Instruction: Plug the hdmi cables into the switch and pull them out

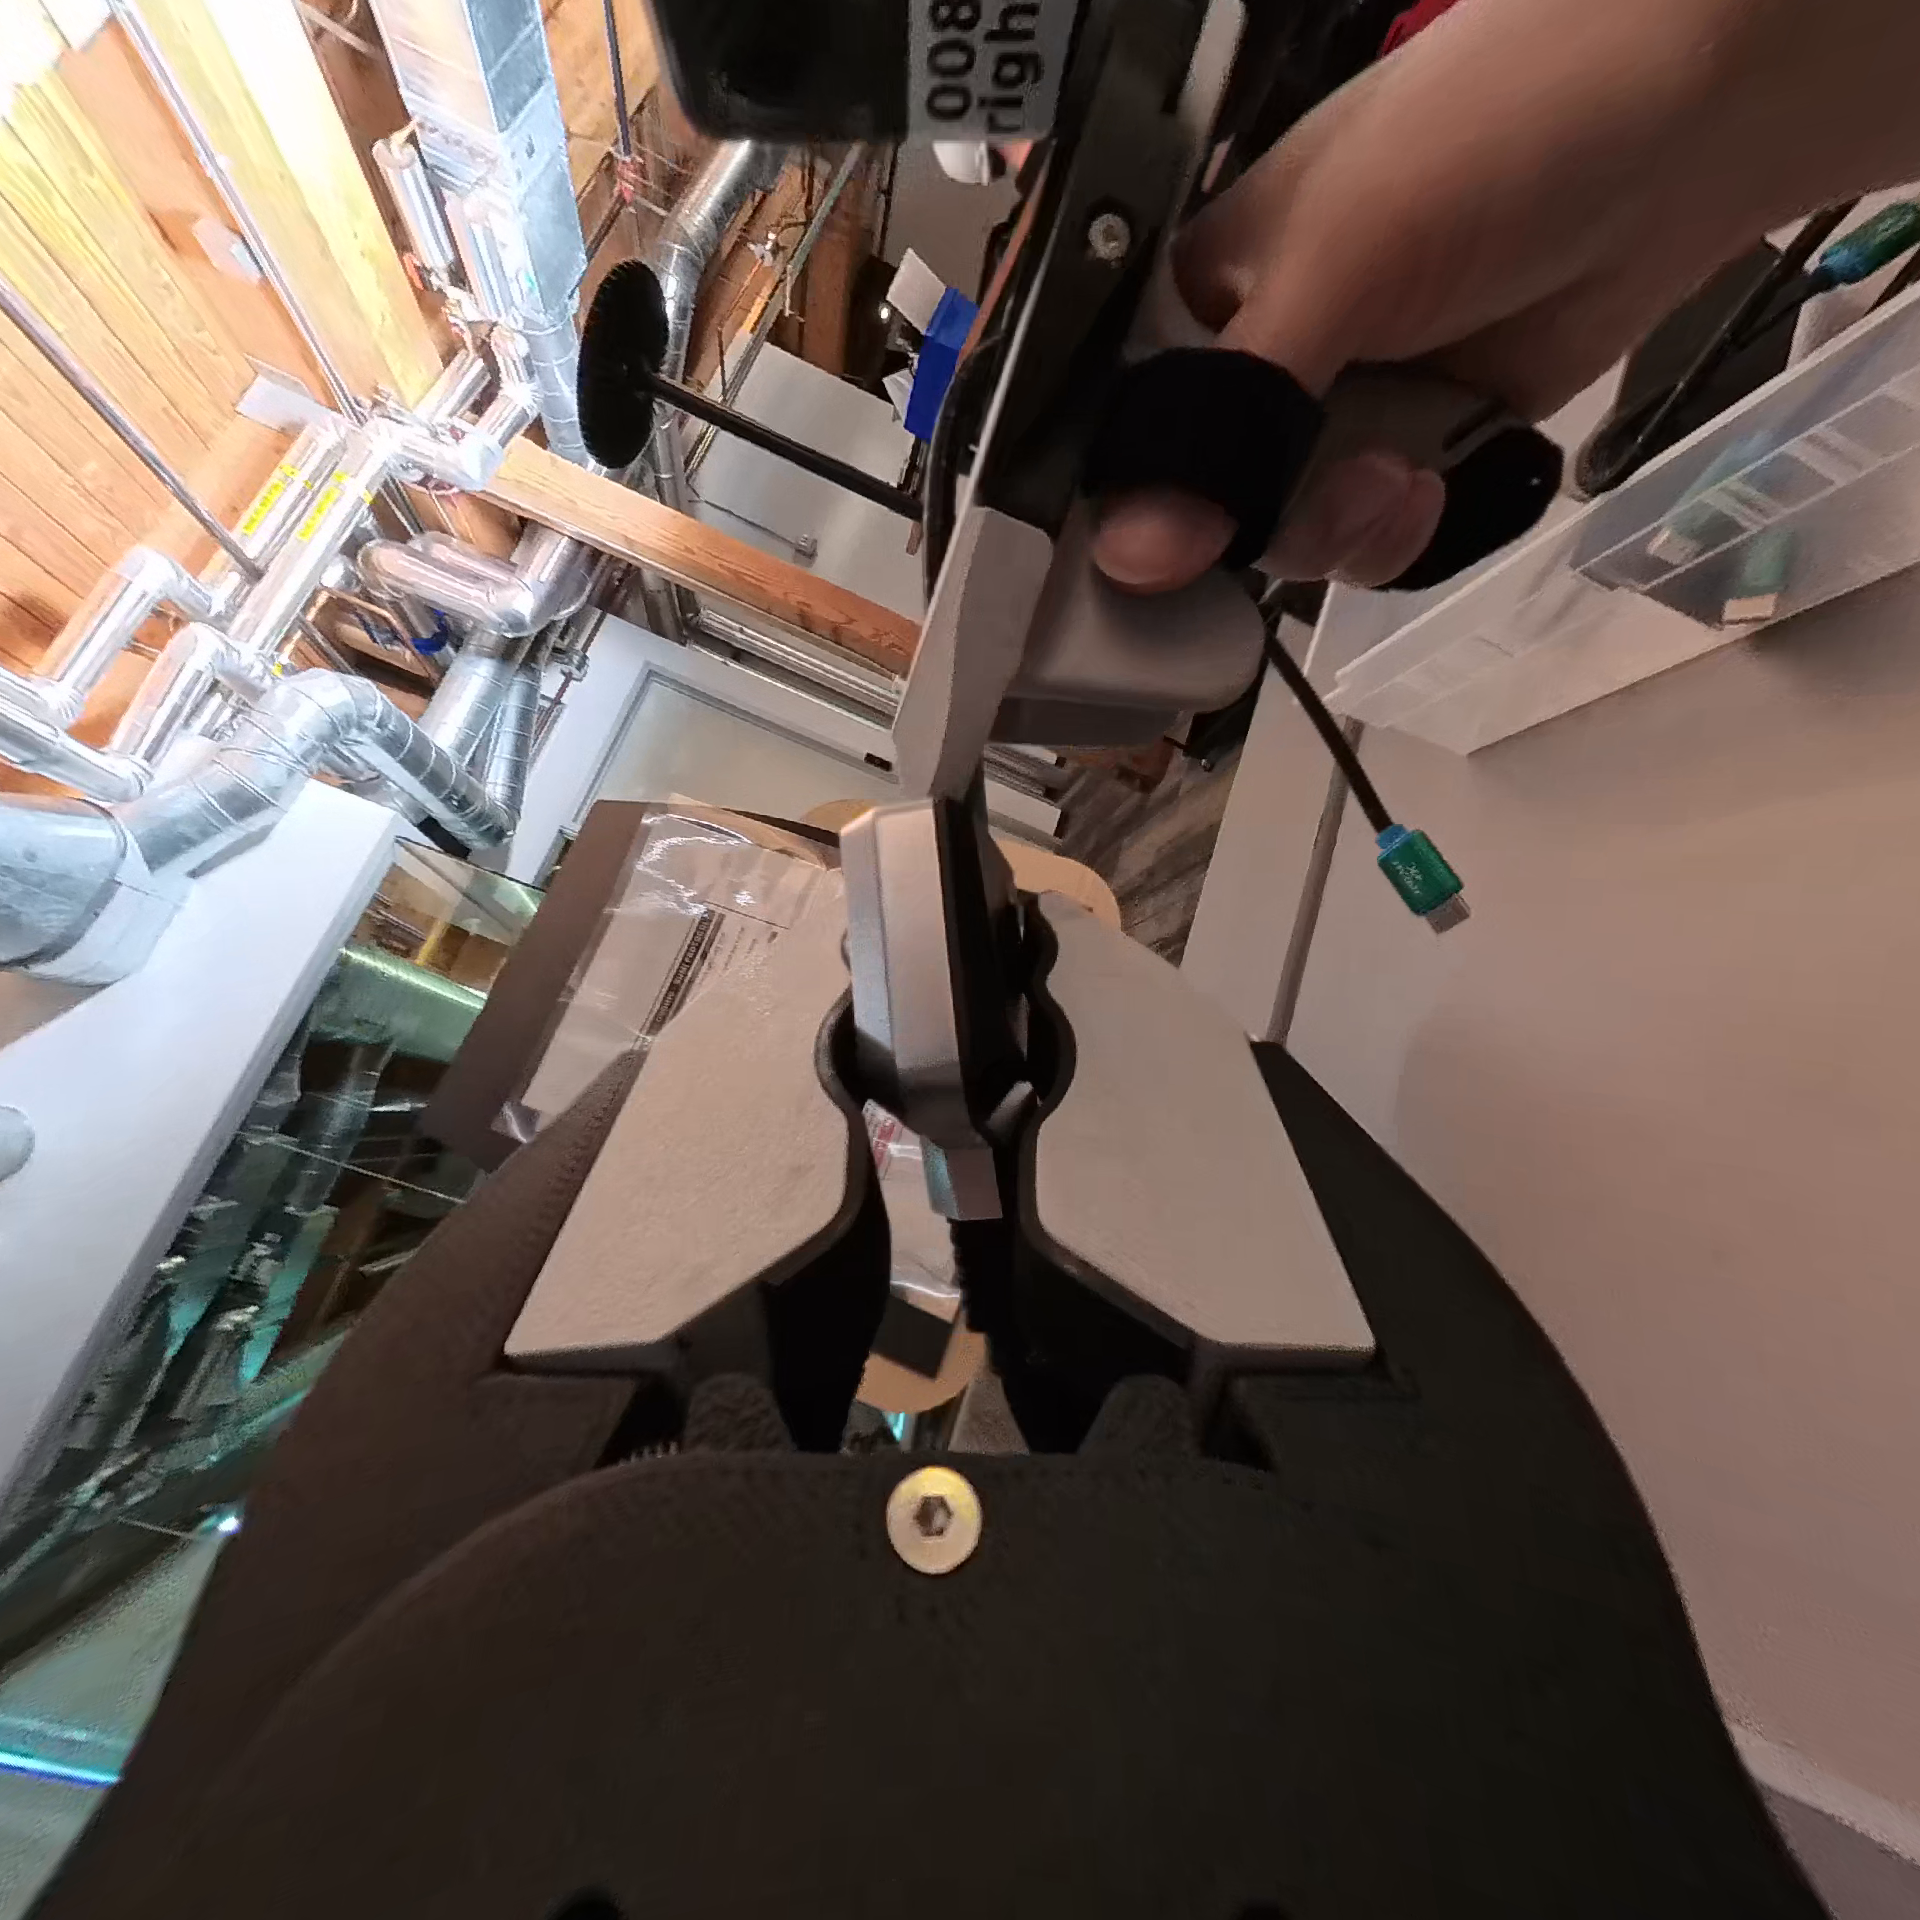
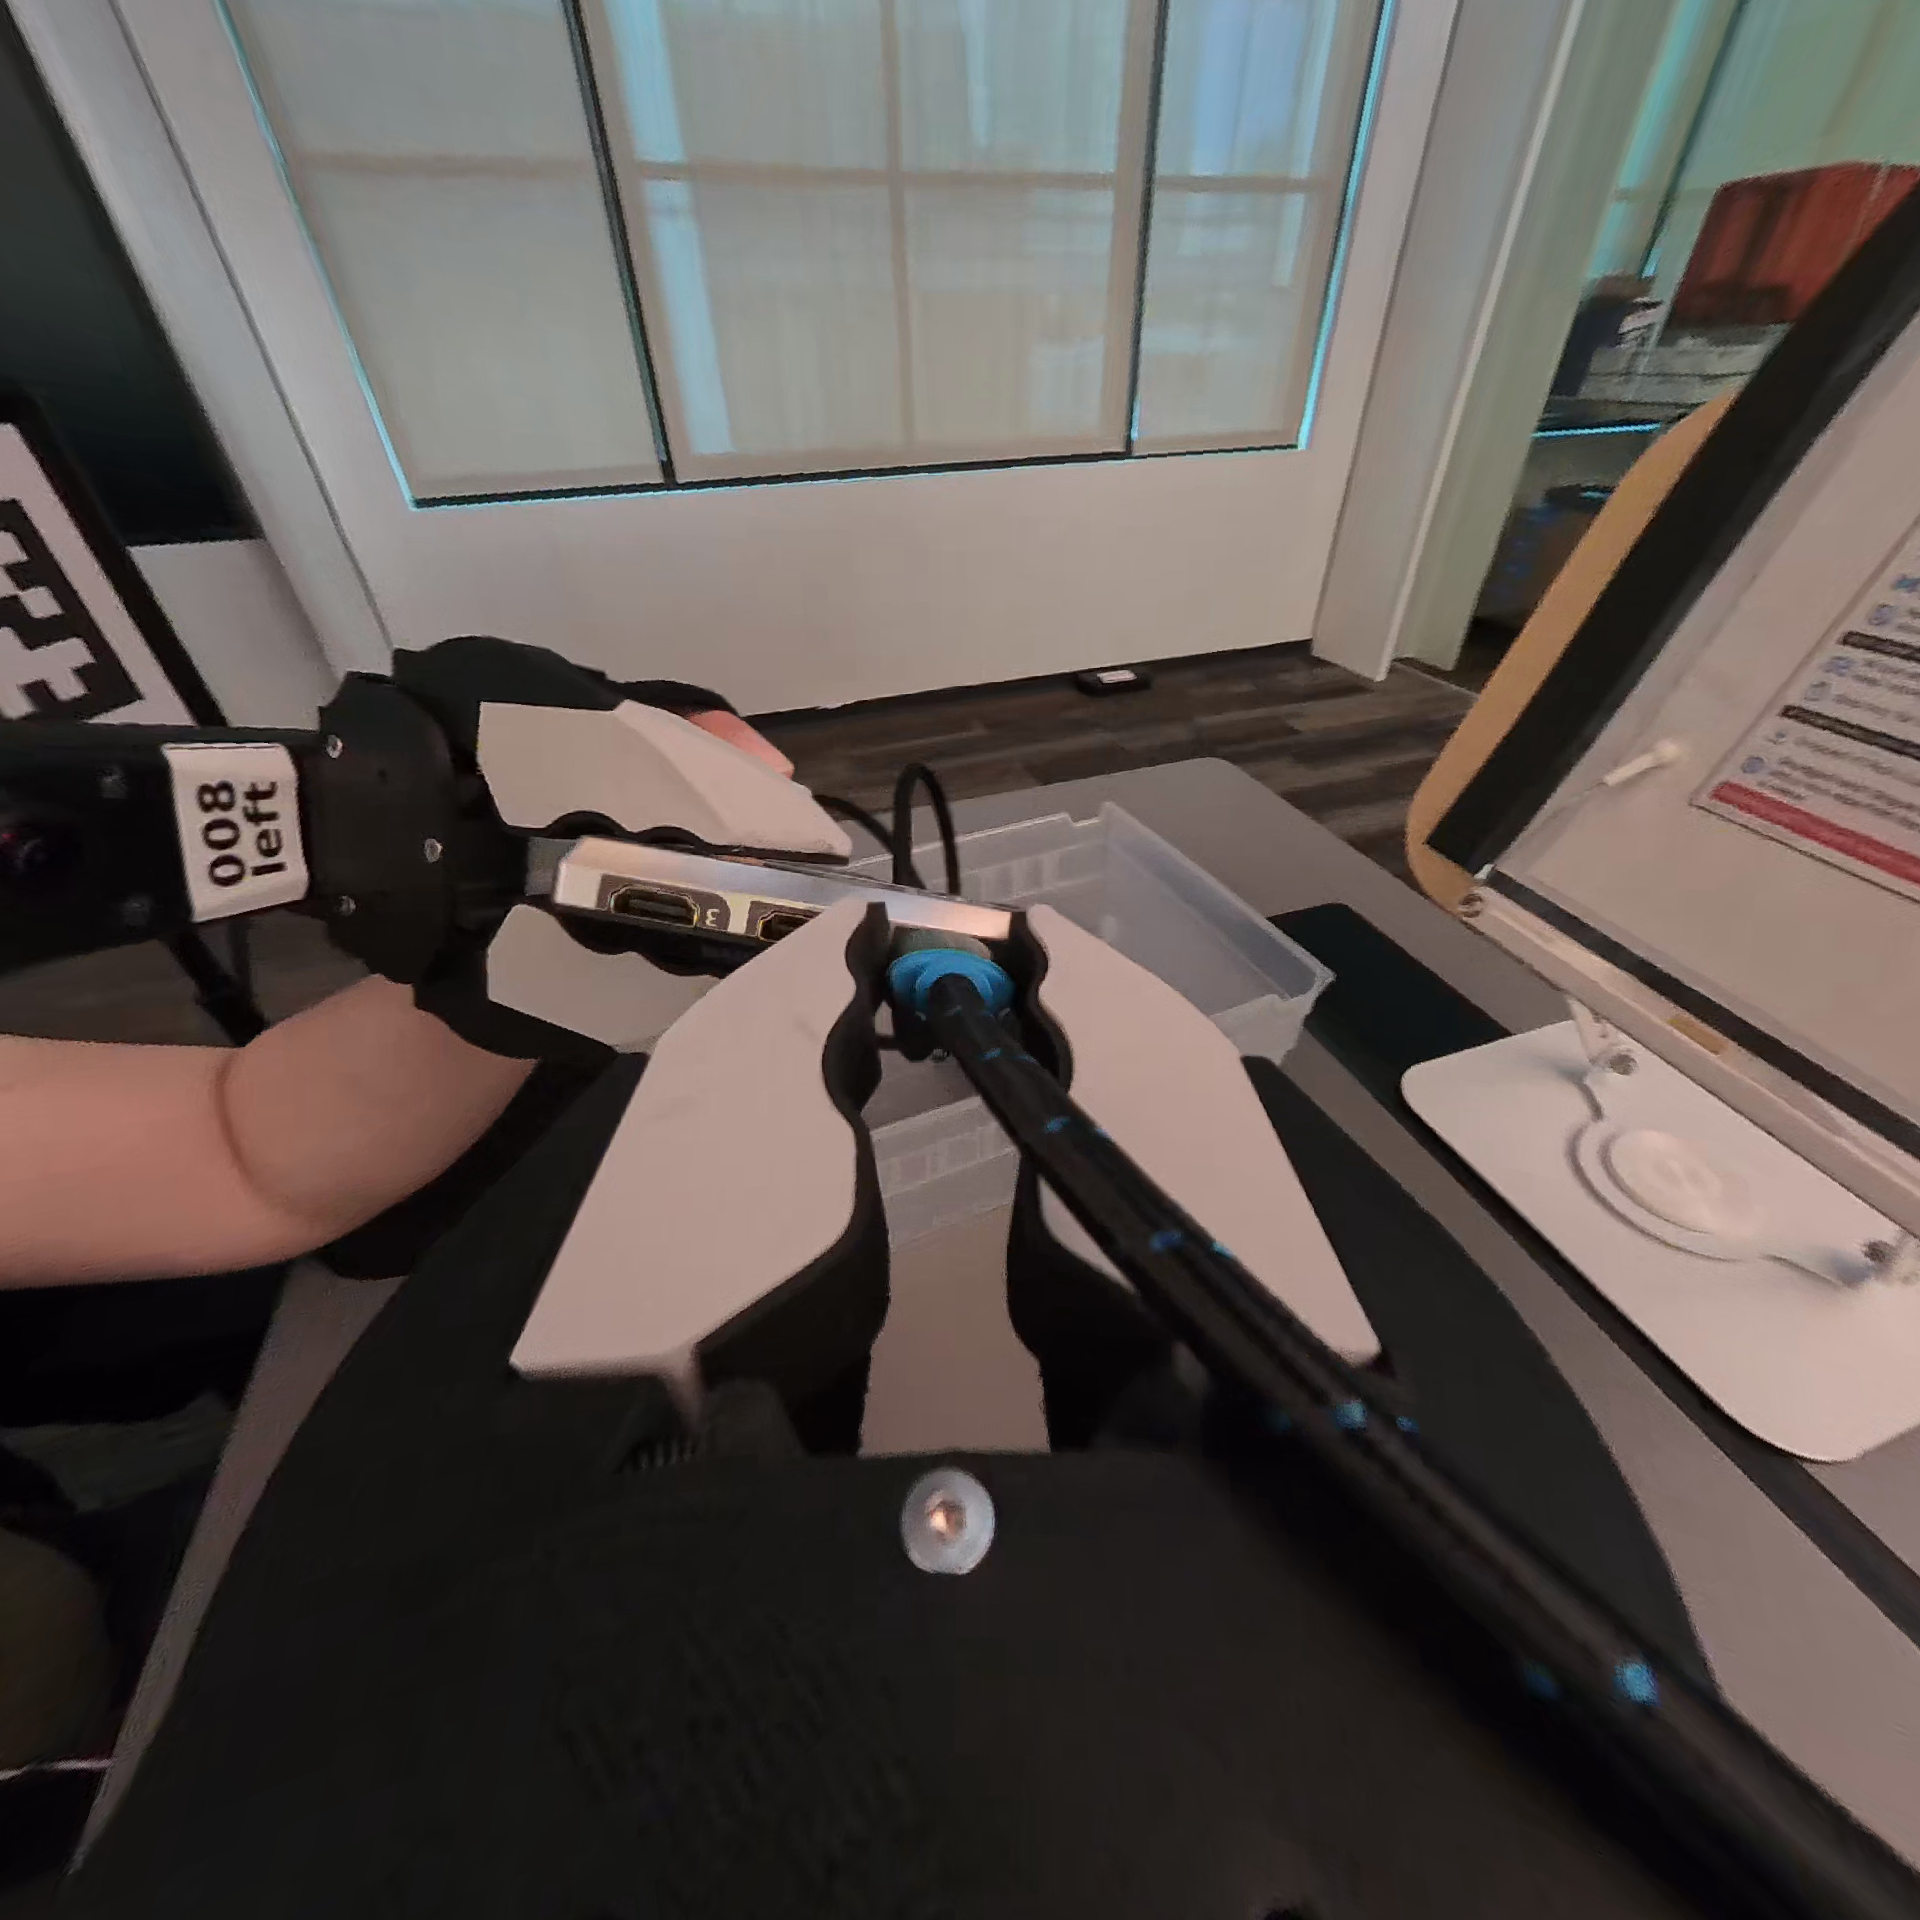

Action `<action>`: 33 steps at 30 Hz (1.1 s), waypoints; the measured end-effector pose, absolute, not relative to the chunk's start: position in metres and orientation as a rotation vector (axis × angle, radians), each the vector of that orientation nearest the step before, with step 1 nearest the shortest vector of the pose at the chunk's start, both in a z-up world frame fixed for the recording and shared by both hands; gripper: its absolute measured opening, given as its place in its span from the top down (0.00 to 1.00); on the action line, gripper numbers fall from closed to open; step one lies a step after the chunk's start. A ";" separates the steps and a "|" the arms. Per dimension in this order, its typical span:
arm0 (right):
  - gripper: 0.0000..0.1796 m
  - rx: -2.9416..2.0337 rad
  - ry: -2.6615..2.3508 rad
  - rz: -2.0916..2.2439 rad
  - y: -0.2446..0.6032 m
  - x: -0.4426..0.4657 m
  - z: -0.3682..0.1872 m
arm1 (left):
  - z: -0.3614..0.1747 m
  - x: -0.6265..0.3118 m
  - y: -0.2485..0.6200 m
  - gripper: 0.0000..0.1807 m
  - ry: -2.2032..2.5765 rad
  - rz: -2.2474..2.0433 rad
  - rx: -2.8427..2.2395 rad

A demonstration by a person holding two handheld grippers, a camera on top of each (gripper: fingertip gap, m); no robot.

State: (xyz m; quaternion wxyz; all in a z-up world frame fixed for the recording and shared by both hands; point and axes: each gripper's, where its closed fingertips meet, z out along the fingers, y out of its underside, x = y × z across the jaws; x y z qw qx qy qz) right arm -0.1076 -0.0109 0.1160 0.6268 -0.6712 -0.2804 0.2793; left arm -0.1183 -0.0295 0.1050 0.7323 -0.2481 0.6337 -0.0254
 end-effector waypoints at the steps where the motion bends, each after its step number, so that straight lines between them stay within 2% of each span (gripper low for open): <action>1: 0.88 -1.537 -0.632 0.619 -0.011 -0.105 0.116 | 0.104 -0.116 -0.029 0.87 1.388 -0.062 -0.559; 7: 0.88 -1.560 -0.631 0.357 -0.007 -0.097 0.109 | 0.090 -0.107 -0.014 0.87 1.398 0.045 -0.656; 15: 0.87 -1.618 -0.617 0.283 -0.017 -0.092 0.113 | 0.098 -0.109 -0.017 0.88 1.357 0.129 -0.615; 29: 0.88 -1.713 -0.558 0.482 -0.016 -0.087 0.098 | 0.090 -0.106 -0.012 0.87 1.404 0.304 -0.544; 33: 0.88 -1.684 -0.535 0.376 -0.009 -0.085 0.100 | 0.089 -0.104 -0.004 0.87 1.381 0.241 -0.659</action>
